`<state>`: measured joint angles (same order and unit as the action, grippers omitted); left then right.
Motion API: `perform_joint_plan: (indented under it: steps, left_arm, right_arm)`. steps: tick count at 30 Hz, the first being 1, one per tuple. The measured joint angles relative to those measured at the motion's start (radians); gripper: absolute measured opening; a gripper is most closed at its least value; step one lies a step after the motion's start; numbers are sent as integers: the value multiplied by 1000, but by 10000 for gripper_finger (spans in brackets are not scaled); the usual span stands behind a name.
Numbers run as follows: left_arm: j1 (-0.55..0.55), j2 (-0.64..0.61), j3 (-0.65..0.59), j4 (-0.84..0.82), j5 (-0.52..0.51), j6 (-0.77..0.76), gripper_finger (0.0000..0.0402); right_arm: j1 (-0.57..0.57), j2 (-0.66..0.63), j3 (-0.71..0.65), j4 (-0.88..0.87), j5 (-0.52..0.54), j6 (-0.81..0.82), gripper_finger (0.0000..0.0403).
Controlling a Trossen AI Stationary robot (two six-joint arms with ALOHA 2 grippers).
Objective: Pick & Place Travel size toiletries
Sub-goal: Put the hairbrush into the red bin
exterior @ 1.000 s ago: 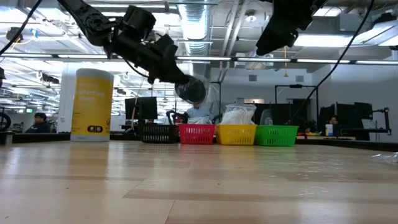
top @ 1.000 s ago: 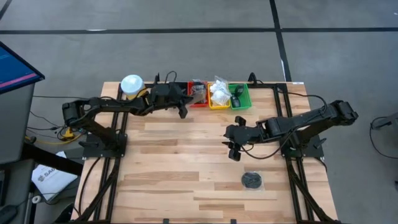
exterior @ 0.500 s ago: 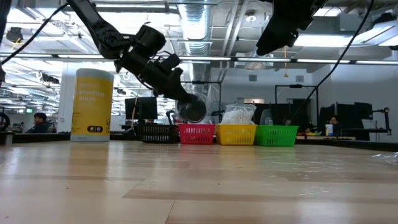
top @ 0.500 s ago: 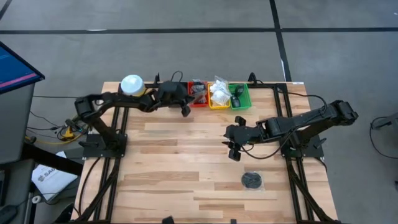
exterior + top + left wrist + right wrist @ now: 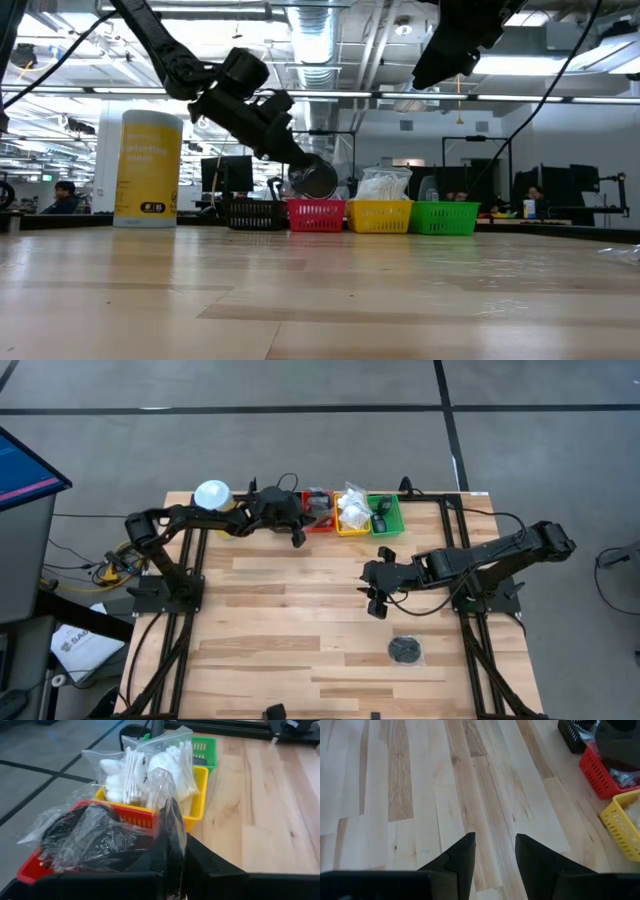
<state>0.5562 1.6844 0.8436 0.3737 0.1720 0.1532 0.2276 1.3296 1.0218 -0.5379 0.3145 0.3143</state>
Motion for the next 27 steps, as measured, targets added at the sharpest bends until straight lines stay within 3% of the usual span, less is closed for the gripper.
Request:
perform_joint_plan:
  steps: [27]
  left_arm:
    - [45, 0, 21, 8, 70, 0, 19]
  right_arm:
    - [-1, 0, 0, 0, 0, -8, 129]
